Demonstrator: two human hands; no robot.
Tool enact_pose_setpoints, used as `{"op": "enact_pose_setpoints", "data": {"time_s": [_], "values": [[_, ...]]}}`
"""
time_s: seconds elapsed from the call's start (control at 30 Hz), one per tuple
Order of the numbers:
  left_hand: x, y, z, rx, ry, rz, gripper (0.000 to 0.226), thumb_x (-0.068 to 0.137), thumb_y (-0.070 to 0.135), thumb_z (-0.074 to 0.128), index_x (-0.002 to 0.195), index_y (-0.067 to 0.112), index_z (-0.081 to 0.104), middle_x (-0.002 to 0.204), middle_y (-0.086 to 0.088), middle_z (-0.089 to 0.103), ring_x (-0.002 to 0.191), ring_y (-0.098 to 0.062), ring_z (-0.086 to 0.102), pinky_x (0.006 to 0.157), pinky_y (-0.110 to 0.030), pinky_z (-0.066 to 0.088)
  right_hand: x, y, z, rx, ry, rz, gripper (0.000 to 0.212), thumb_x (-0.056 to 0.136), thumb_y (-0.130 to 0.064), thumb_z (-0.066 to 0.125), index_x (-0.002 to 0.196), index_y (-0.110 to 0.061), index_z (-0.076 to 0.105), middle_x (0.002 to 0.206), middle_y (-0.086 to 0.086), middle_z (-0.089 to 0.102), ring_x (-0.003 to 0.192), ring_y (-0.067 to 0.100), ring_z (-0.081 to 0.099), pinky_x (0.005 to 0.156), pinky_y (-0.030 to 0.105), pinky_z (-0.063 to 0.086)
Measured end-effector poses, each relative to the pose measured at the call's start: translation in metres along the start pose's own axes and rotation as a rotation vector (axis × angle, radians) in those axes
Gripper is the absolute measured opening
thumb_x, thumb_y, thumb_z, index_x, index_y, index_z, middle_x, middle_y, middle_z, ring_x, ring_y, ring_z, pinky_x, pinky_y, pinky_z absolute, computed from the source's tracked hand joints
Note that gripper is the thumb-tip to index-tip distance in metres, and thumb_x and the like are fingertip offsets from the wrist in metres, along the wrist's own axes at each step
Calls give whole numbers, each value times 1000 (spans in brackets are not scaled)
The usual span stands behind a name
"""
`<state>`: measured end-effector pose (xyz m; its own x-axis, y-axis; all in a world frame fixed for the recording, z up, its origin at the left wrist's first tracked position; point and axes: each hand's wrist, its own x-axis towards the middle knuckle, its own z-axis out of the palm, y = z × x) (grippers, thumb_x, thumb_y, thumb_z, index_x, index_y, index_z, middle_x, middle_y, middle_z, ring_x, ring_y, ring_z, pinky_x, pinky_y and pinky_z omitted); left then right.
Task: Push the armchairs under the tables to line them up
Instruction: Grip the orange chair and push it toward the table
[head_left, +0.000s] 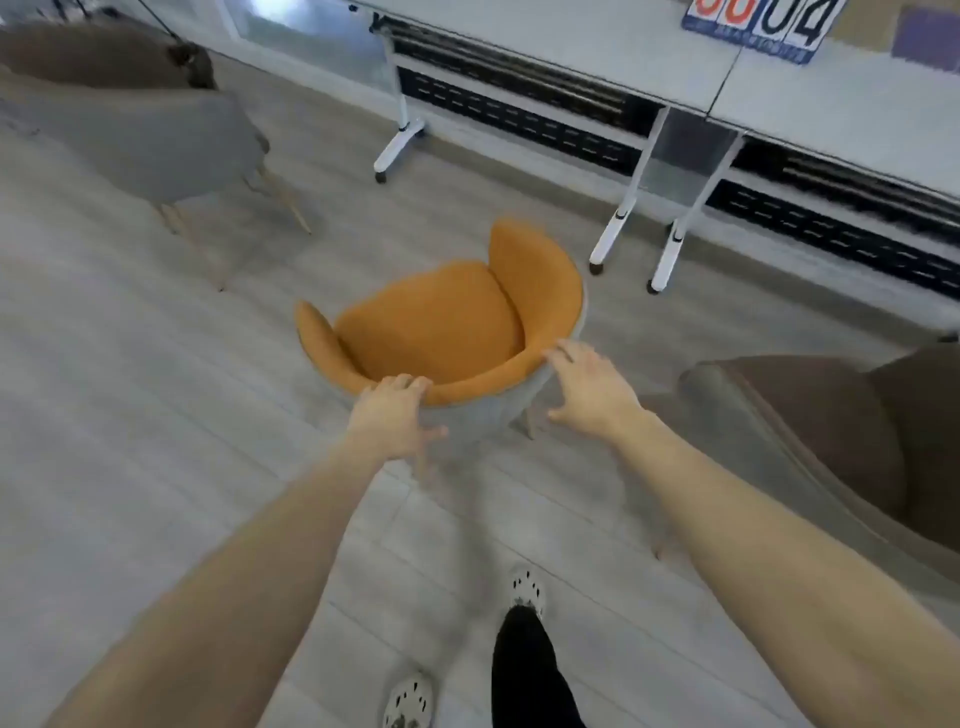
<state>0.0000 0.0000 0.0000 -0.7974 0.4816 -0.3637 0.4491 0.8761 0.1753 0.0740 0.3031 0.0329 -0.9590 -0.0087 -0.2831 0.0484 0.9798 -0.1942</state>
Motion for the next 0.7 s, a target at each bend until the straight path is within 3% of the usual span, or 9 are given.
{"op": "enact_pose_setpoints", "data": {"time_s": [0.1, 0.2, 0.3, 0.4, 0.5, 0.7], "values": [[35, 13, 19, 30, -61, -23, 105, 79, 78, 74, 163, 28, 36, 162, 0, 48, 151, -28, 42, 124, -48, 31, 56, 31, 2, -148, -46, -133, 104, 81, -44, 86, 166, -17, 34, 175, 9, 26, 165, 30, 16, 134, 50, 12], [58, 17, 40, 40, -106, -66, 106, 73, 79, 77, 159, 29, 40, 151, 3, 58, 142, -26, 53, 121, -48, 35, 102, 52, 12, -247, -155, -221, 112, 77, -51, 88, 167, -16, 33, 175, 9, 29, 166, 30, 13, 136, 51, 2], [67, 16, 52, 73, -19, -69, 79, 75, 67, 80, 142, 35, 55, 126, 7, 70, 121, -24, 67, 109, -43, 45, 134, 68, 28, -299, -167, -319, 104, 67, -69, 86, 152, -19, 54, 153, 6, 56, 154, 30, 39, 135, 50, 7], [68, 16, 56, 88, 51, -55, 75, 76, 60, 81, 145, 39, 58, 124, 9, 74, 114, -22, 71, 103, -42, 50, 154, 74, 36, -318, -141, -382, 91, 60, -83, 75, 130, -25, 67, 124, -1, 68, 127, 26, 57, 132, 47, 17], [71, 12, 55, 106, 26, -29, 78, 80, 62, 79, 152, 43, 52, 136, 13, 72, 121, -19, 69, 105, -40, 50, 156, 76, 37, -285, -108, -410, 85, 58, -86, 66, 119, -28, 71, 114, -4, 70, 116, 25, 60, 123, 44, 29], [70, 14, 42, 60, -10, -3, 79, 86, 64, 79, 156, 44, 47, 147, 15, 66, 131, -20, 64, 109, -39, 46, 148, 75, 35, -236, -64, -382, 80, 61, -84, 73, 118, -28, 73, 110, -5, 70, 114, 22, 59, 123, 41, 30]]}}
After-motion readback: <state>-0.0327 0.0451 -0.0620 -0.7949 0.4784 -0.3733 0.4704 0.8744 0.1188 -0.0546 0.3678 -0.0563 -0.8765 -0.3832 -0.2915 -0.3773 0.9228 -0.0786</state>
